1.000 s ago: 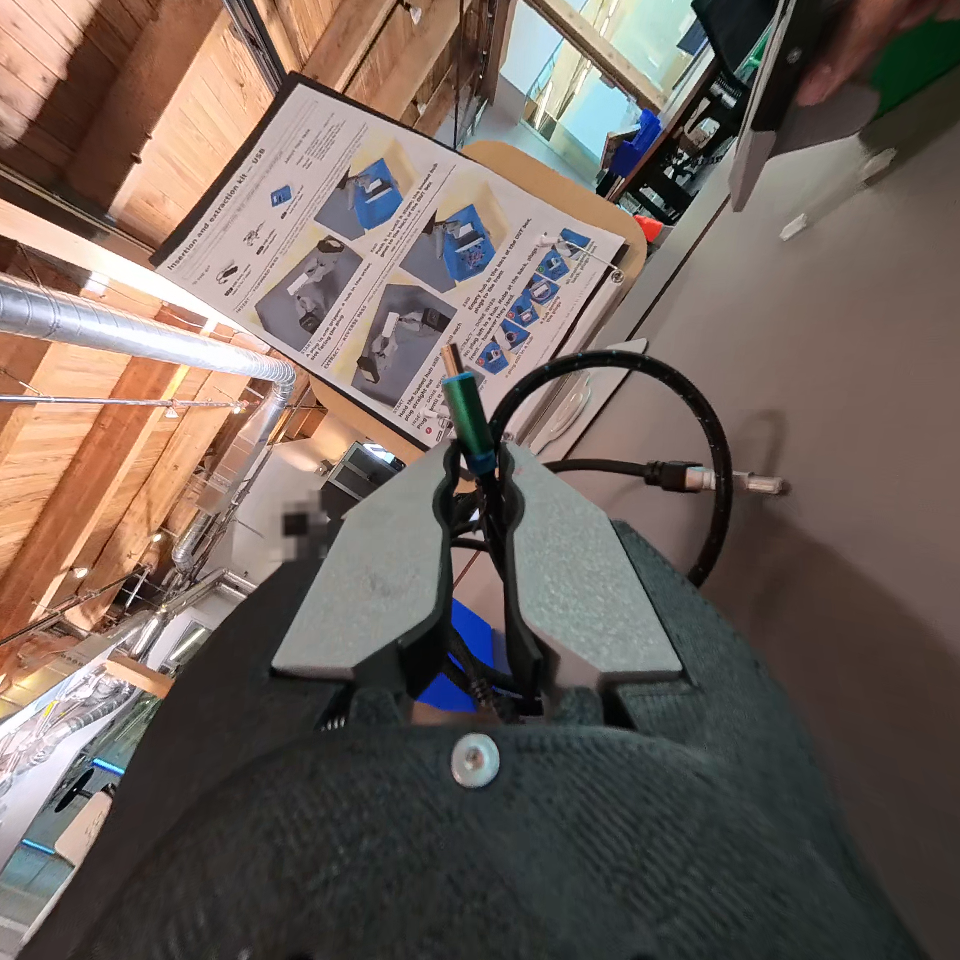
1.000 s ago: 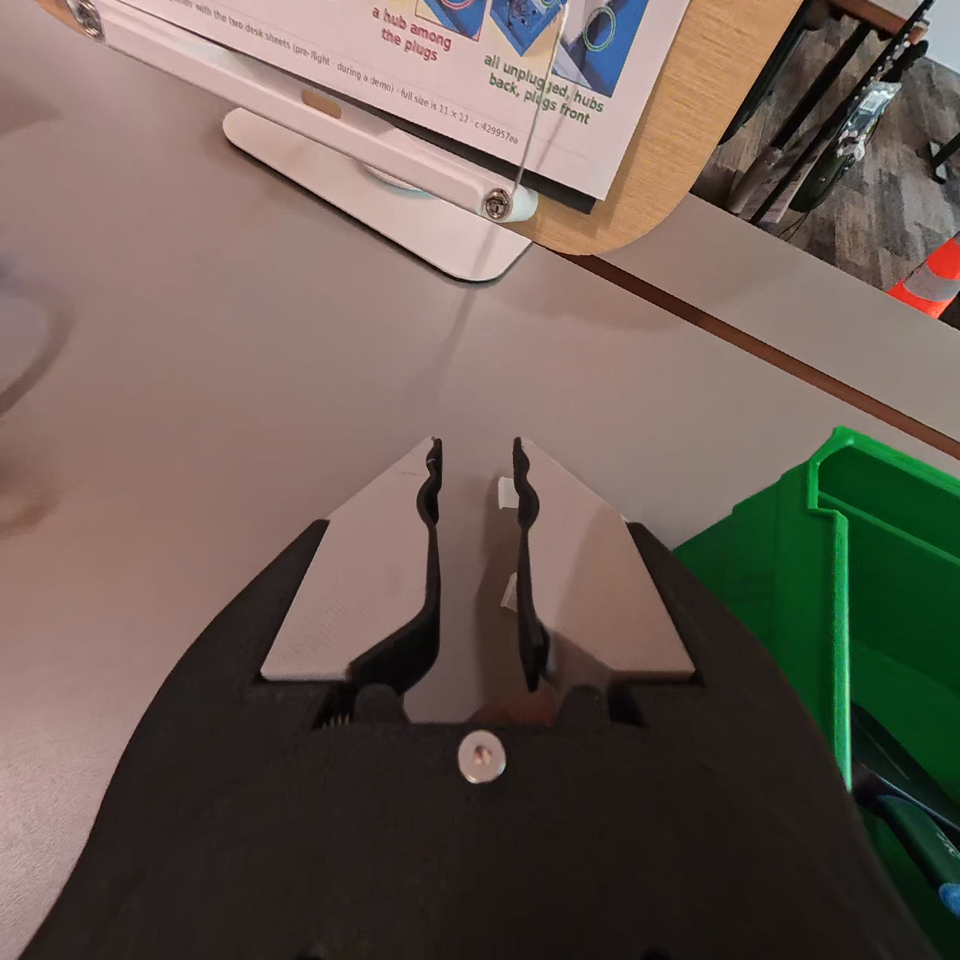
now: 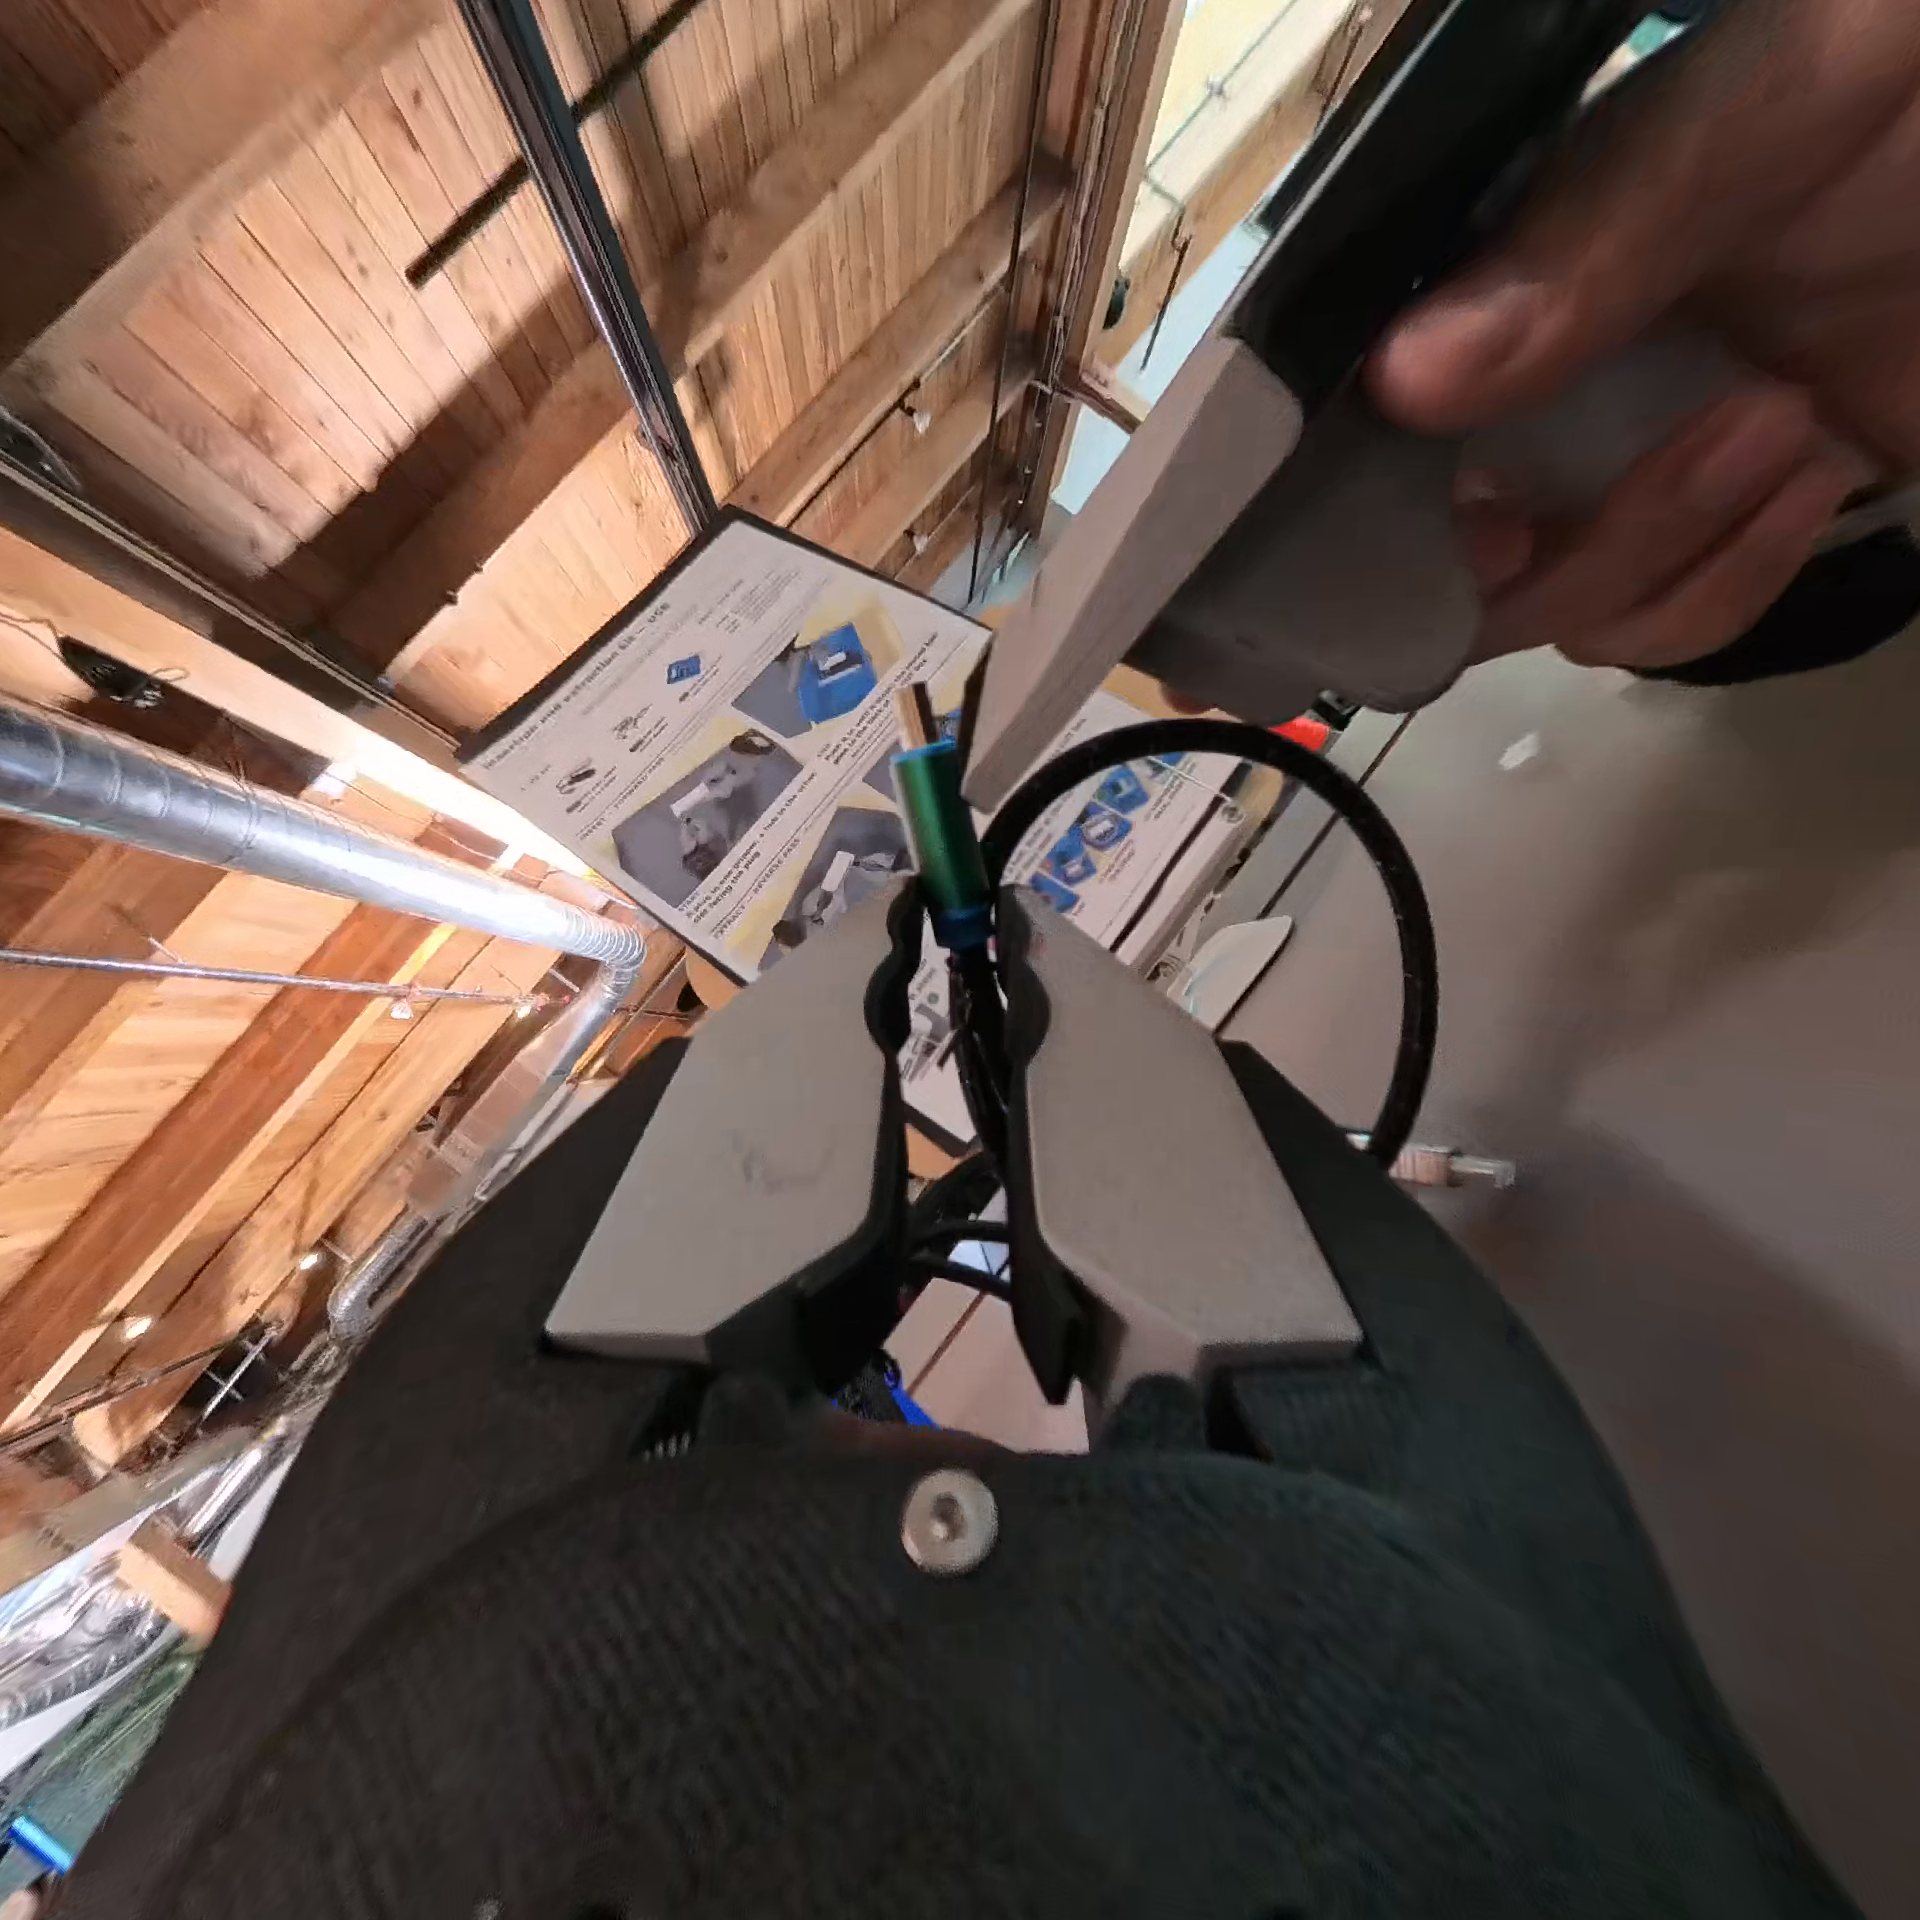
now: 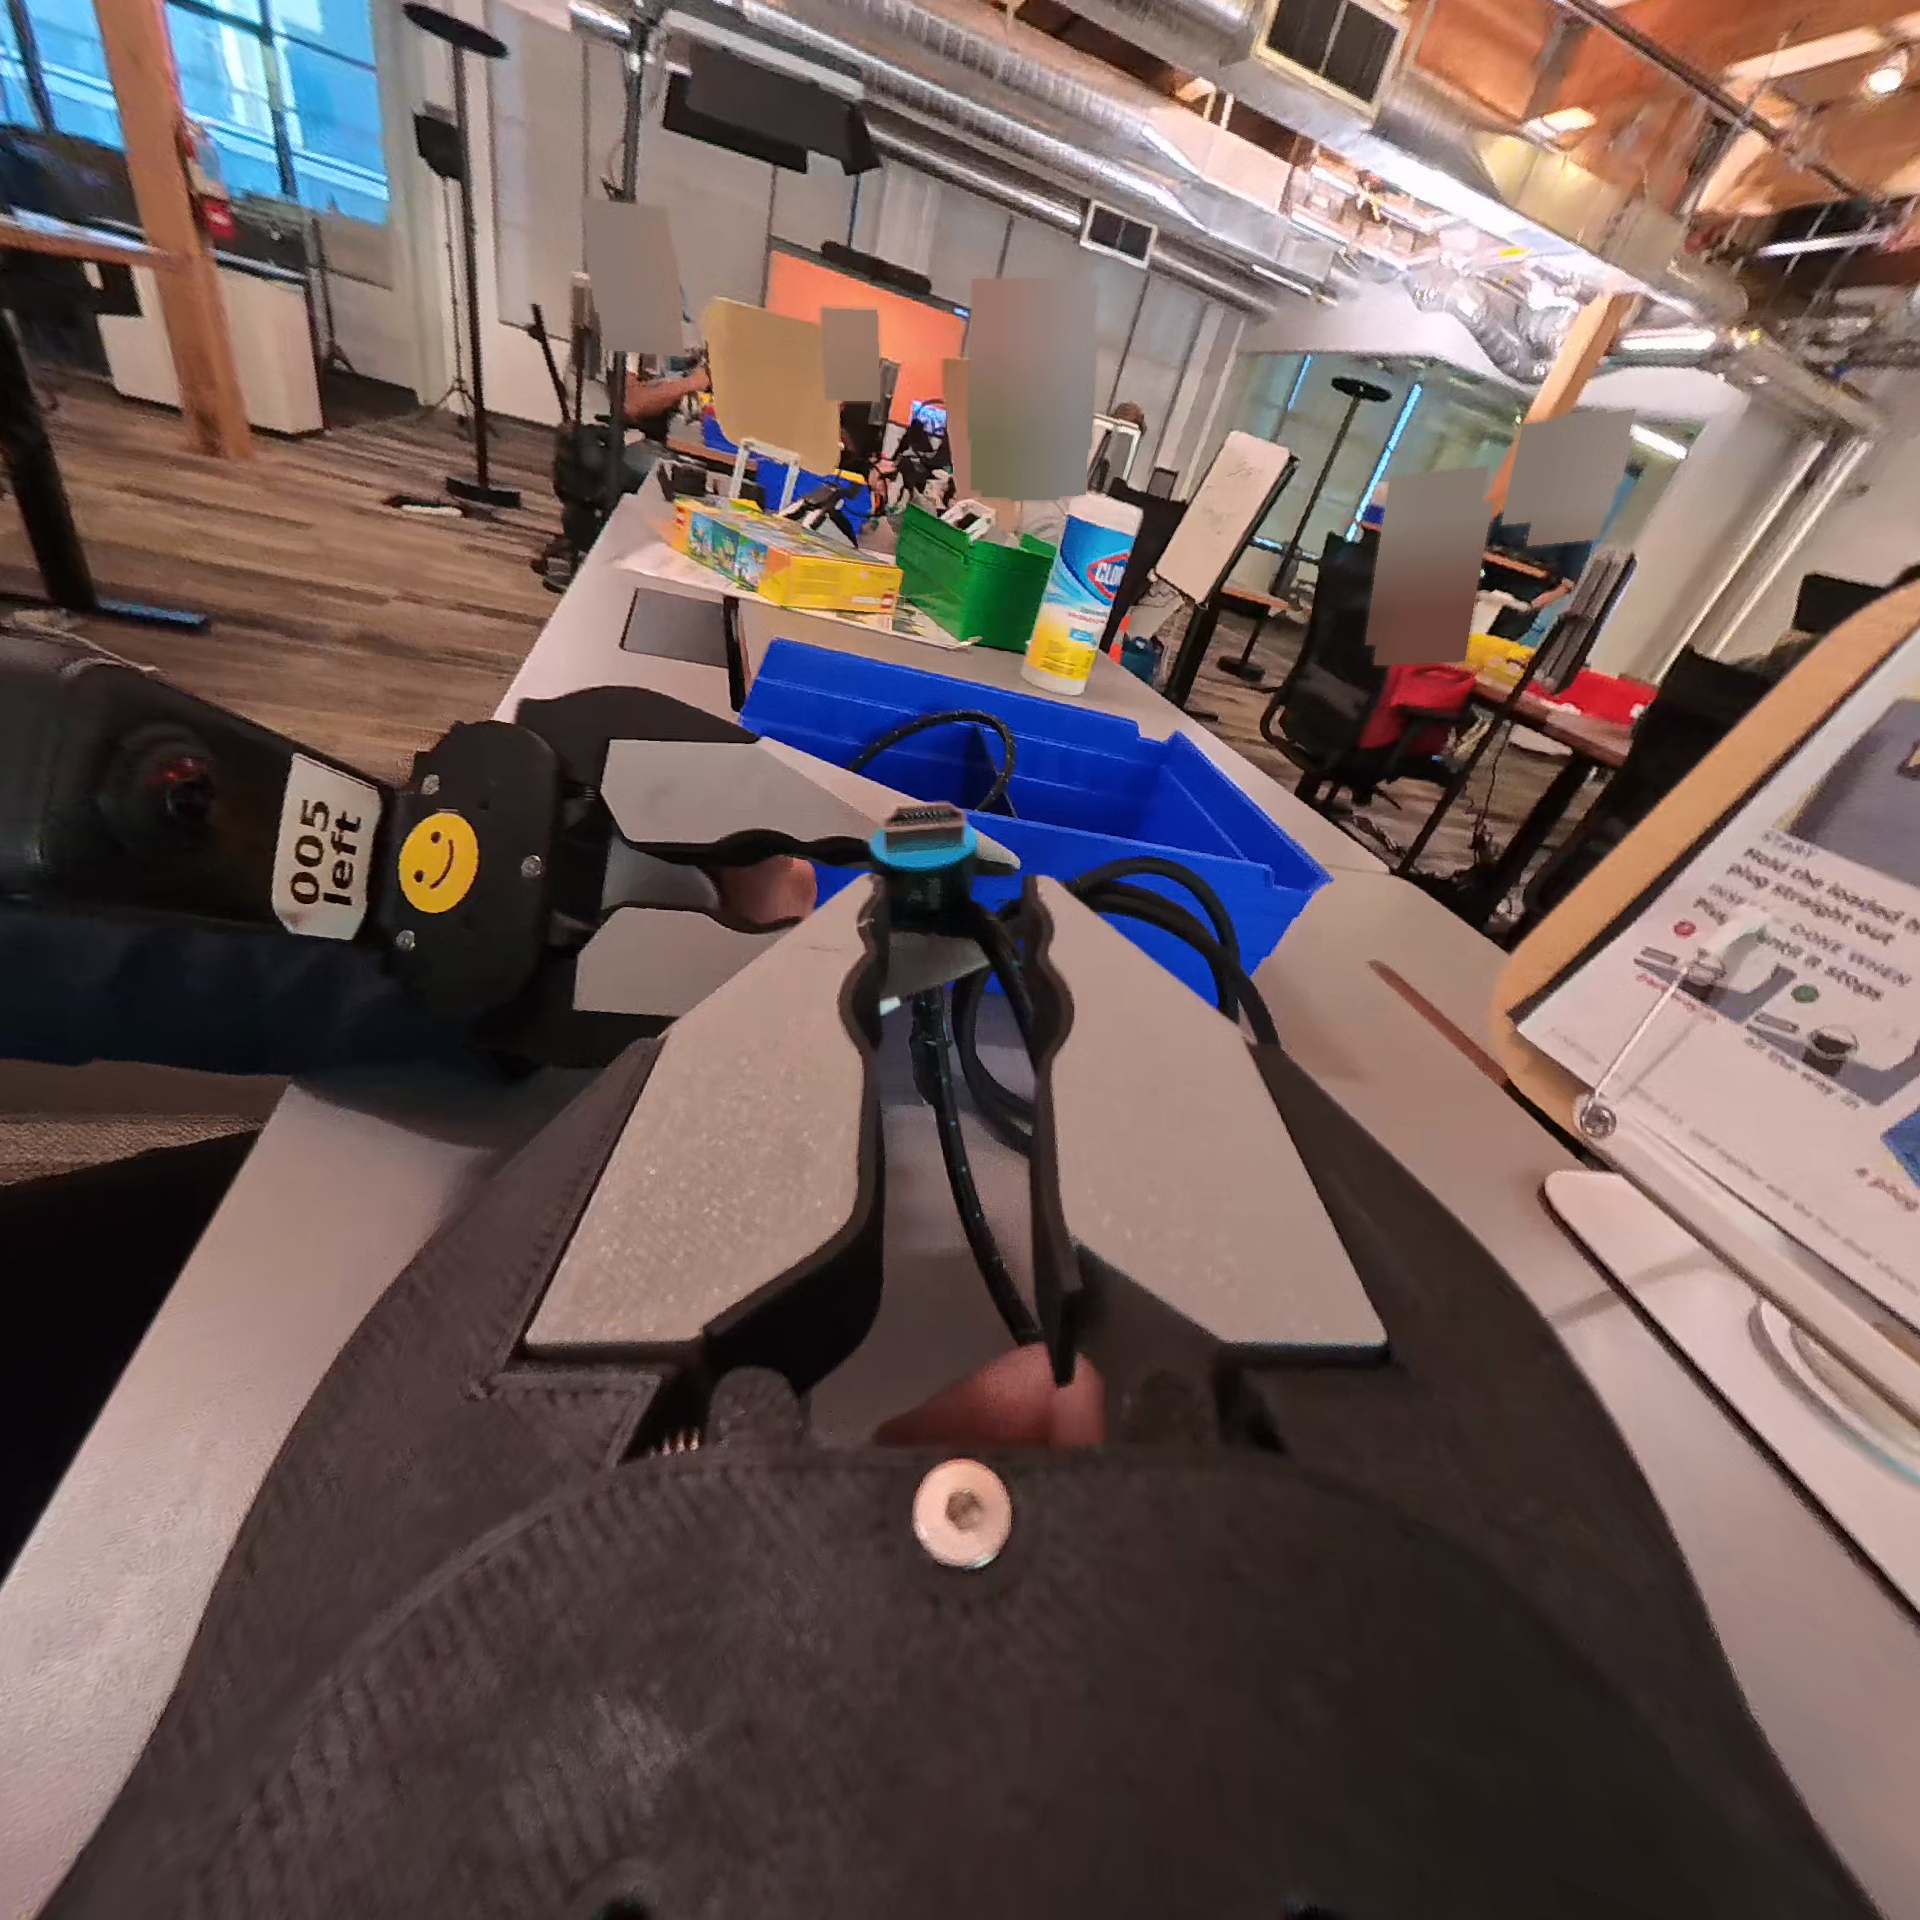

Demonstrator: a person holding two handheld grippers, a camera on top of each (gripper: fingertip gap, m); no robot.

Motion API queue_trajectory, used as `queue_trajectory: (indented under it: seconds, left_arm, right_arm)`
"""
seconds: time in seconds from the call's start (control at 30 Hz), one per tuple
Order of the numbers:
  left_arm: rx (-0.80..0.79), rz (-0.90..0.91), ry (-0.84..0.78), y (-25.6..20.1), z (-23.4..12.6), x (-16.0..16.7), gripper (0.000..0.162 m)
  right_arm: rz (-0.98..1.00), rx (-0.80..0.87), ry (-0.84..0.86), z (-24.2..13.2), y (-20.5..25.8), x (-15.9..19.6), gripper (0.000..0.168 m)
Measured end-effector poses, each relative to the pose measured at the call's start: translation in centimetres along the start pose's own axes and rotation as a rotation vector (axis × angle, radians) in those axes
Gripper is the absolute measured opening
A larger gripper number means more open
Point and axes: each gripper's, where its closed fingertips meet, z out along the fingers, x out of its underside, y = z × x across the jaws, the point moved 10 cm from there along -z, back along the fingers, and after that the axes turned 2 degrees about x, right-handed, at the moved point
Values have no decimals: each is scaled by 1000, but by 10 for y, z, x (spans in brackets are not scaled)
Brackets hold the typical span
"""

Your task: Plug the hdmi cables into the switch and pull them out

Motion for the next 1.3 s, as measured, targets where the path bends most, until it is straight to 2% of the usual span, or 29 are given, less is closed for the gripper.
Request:
queue_trajectory:
  seconds: [0.17,0.3,0.43,0.5,0.53,0.63,0.77,0.83,0.9,1.07,1.2,1.23,1.3]
  left_arm:
    - [56,-45,-35,-3,0,-2,11]
    - [93,-97,3,-6,2,0,12]
    - [118,-197,64,4,-6,-5,12]
    - [155,-269,165,15,-15,-3,20]
    - [156,-300,243,24,-19,-1,19]
    - [265,-408,559,51,-31,9,23]
    - [519,-579,845,64,-48,15,35]
    - [539,-518,930,59,-51,23,35]
    - [544,-434,1010,52,-51,34,43]
    - [574,-410,1071,39,-39,45,45]
    - [589,-539,1111,38,-20,52,46]
    - [579,-571,1122,39,-14,54,46]
    - [538,-565,1158,41,-5,60,36]
  right_arm:
    - [12,-34,-70,0,6,-3,17]
    - [18,-29,-28,1,1,-2,16]
    - [22,108,26,-8,-16,-5,14]
    - [-26,197,90,-17,-28,-5,14]
    - [-59,225,125,-22,-32,-5,14]
    - [-83,235,202,-32,-39,-9,14]
    - [-87,198,297,-46,-44,-15,11]
    - [-58,176,276,-58,-47,-21,11]
    - [4,134,225,-71,-51,-28,11]
    - [181,-78,224,-87,-53,-27,11]
    - [207,-183,348,-81,-46,-10,12]
    - [228,-191,331,-79,-46,-9,11]
    - [281,-210,317,-76,-47,-7,12]
